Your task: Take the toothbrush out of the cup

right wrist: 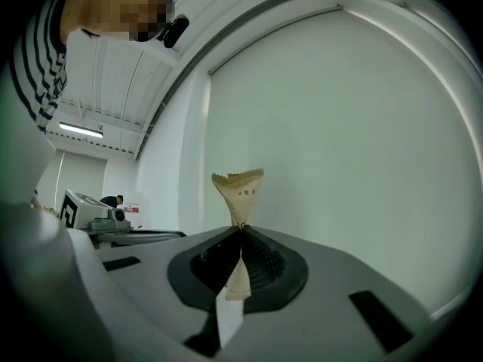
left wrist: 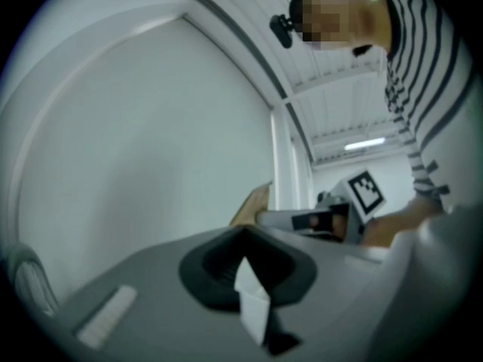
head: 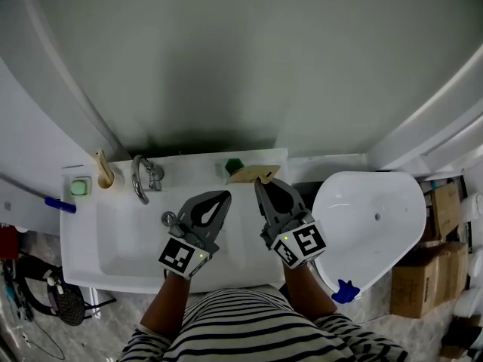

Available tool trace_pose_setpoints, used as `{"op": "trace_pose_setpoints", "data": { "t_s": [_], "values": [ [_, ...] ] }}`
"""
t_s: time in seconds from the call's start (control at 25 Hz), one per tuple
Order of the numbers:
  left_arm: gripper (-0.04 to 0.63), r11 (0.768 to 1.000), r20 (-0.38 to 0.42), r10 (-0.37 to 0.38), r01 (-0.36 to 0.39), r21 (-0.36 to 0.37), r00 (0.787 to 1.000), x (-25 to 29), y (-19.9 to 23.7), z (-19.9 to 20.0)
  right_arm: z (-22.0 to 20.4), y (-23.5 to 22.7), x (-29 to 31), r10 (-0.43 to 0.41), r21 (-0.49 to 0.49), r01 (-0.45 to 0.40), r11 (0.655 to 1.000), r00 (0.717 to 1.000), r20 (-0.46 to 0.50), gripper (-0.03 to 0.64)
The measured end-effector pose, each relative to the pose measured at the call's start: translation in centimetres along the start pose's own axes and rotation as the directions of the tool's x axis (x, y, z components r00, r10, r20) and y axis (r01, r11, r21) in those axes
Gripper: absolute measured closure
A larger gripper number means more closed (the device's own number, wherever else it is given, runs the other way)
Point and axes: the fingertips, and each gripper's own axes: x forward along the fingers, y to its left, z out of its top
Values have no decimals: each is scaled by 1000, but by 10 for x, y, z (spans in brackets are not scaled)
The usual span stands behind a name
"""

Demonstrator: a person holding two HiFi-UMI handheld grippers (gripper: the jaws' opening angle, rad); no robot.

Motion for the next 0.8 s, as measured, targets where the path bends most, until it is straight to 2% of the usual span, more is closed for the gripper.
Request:
{"op": "trace_pose_setpoints", "data": {
  "t_s": [0.08,0.32,0.8],
  "values": [
    [588,1000,-11,-2,2,17,1000,-1,-3,-2,1,1,-3,9,-3,-9,1000,1000,-2,604],
    [588,999,-4,48,-48,9,999,2,-7,3,1,4,-9,55,-21,-55,998,998,3,604],
    [588,995,-18,99,-99,26,995,-6,-23,1,2,13,-22,138,-50,-137,989,990,15,604]
  ]
}}
